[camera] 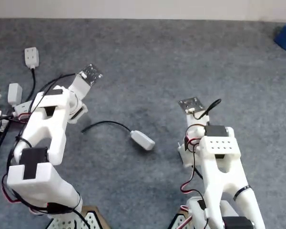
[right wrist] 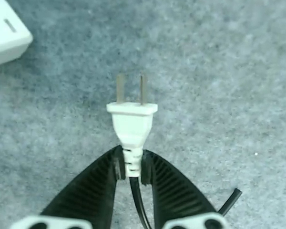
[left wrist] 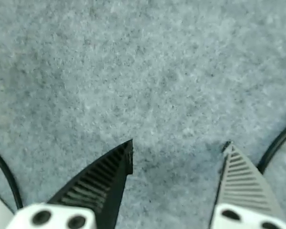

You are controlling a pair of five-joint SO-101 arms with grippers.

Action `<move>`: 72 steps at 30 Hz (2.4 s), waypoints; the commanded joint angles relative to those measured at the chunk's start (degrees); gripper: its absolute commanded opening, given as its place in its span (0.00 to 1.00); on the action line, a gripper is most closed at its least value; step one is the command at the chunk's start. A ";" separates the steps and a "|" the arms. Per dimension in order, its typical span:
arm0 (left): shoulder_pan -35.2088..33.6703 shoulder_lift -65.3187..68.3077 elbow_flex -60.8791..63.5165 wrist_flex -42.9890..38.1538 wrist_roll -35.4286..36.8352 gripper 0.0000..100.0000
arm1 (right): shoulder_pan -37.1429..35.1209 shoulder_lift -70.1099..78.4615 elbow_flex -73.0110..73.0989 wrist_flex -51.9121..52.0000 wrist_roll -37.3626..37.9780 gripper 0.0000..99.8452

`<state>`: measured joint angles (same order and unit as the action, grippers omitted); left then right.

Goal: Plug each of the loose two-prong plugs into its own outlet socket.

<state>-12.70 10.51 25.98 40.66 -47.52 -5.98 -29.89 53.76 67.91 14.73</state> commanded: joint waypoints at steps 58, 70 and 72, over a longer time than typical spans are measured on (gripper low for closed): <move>20.44 11.38 -30.46 31.47 21.45 0.19 | 20.18 31.60 -21.76 -6.46 4.40 0.01; 6.37 11.82 -43.47 28.92 30.33 0.19 | 12.53 27.03 -27.12 0.92 -0.26 0.01; 6.46 11.65 -42.24 33.58 23.47 0.19 | 11.65 24.31 -28.62 3.21 -2.55 0.01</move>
<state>-4.97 22.73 -15.08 69.41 -16.75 7.03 0.00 29.14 68.26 15.25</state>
